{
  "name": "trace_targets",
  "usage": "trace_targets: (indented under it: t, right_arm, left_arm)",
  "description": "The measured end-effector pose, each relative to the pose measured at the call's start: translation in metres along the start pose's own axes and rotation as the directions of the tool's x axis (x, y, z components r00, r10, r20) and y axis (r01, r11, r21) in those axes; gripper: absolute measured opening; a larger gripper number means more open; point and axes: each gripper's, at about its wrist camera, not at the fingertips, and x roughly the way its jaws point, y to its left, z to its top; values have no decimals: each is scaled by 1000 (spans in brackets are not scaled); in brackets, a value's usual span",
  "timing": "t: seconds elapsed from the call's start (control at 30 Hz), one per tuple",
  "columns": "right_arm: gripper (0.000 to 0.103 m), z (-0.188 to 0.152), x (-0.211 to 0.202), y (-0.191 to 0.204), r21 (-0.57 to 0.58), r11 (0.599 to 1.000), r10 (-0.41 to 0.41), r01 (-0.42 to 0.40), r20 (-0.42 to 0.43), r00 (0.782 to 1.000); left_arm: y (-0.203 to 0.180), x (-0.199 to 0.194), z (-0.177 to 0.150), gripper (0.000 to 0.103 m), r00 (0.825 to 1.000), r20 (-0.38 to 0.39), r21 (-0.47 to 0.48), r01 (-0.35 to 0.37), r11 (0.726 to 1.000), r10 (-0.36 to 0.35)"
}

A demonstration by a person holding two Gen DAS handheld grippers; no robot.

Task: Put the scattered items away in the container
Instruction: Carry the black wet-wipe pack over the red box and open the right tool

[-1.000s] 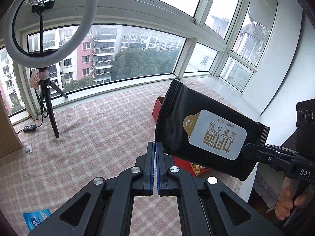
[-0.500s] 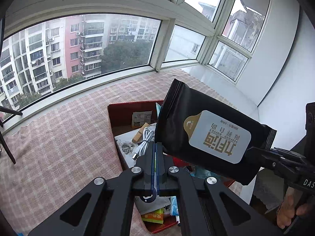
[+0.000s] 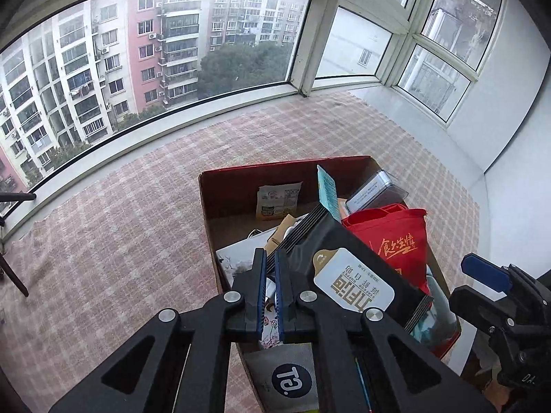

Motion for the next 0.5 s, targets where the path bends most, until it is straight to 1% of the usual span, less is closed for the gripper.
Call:
trace_targets:
  t: [0.17,0.3,0.5]
  right_arm:
    - [59,3,-12,-1,8,1000,-7,7,29,1000]
    - [59,2,-16,-2,5,1000,-12,12,32,999]
    - [59,-3,-23,-6,28,1000,-1,0,32,999]
  left_arm:
    - [-10,-6,-2,3,1000,3,17,19,1000,-19]
    - [-17,-11,-4,3,1000,0,28,29,999,-29]
    - [-23,-23,-9,4,1000,11,30,15,999,-15]
